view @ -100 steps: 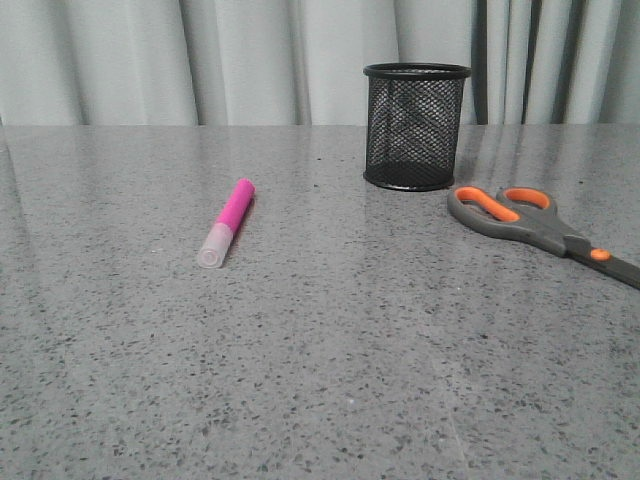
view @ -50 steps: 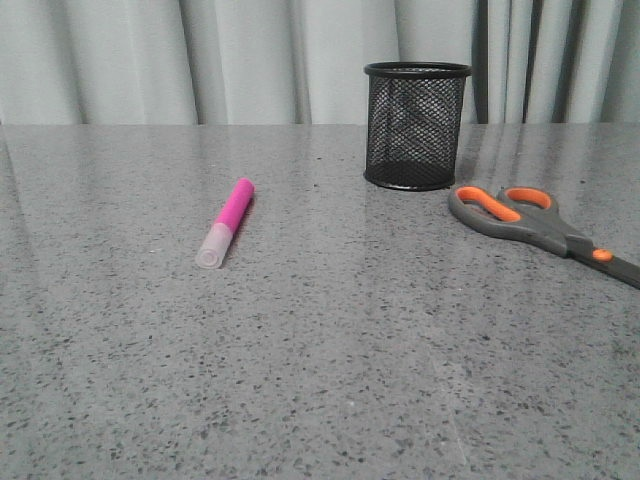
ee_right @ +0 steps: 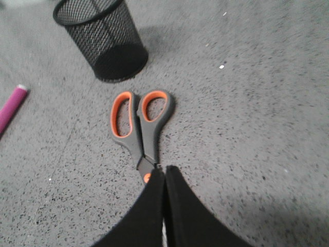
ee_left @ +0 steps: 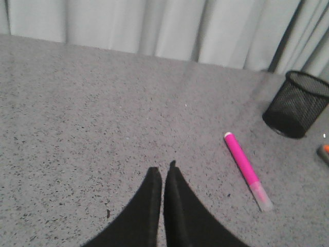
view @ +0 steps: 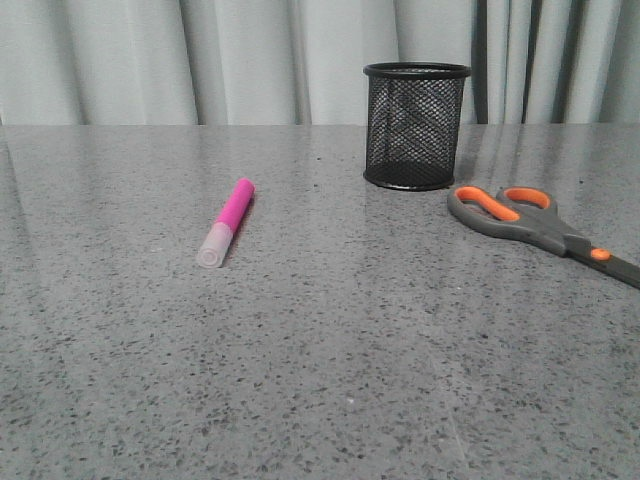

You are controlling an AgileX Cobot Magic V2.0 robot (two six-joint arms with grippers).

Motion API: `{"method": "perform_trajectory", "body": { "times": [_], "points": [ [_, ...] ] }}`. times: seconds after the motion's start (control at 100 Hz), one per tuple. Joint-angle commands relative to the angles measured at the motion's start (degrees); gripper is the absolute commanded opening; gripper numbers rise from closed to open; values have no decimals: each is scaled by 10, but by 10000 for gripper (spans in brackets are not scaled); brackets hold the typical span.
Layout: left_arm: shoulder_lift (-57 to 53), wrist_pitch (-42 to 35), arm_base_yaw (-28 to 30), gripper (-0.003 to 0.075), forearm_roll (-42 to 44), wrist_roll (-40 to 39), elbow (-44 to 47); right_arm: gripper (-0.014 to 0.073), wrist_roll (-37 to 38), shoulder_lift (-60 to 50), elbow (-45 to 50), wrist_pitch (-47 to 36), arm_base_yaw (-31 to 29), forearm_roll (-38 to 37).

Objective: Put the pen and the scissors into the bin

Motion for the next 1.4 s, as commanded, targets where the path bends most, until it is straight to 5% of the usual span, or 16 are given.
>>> {"method": "perform_trajectory", "body": {
  "times": [0.0, 0.21, 0.41, 0.48, 0.91, 1.39],
  "points": [
    [59, 19, 2, -18, -8, 25, -56, -69, -27, 51, -58, 6, -3, 3],
    [129, 60, 2, 30, -22, 36, -95, -17, -69, 87, -99, 23, -3, 8],
    [170, 75, 2, 422, -121, 116, -104, 275, -72, 87, -101, 15, -3, 10],
    [180, 76, 2, 492, -147, 134, -104, 367, -72, 87, -101, 15, -3, 14],
    [267, 117, -17, 449, -282, 311, -105, 393, -72, 87, -101, 5, -3, 17],
    [479, -35, -262, 449, -210, 335, -237, 393, -72, 87, -101, -9, -3, 17]
  ]
}}
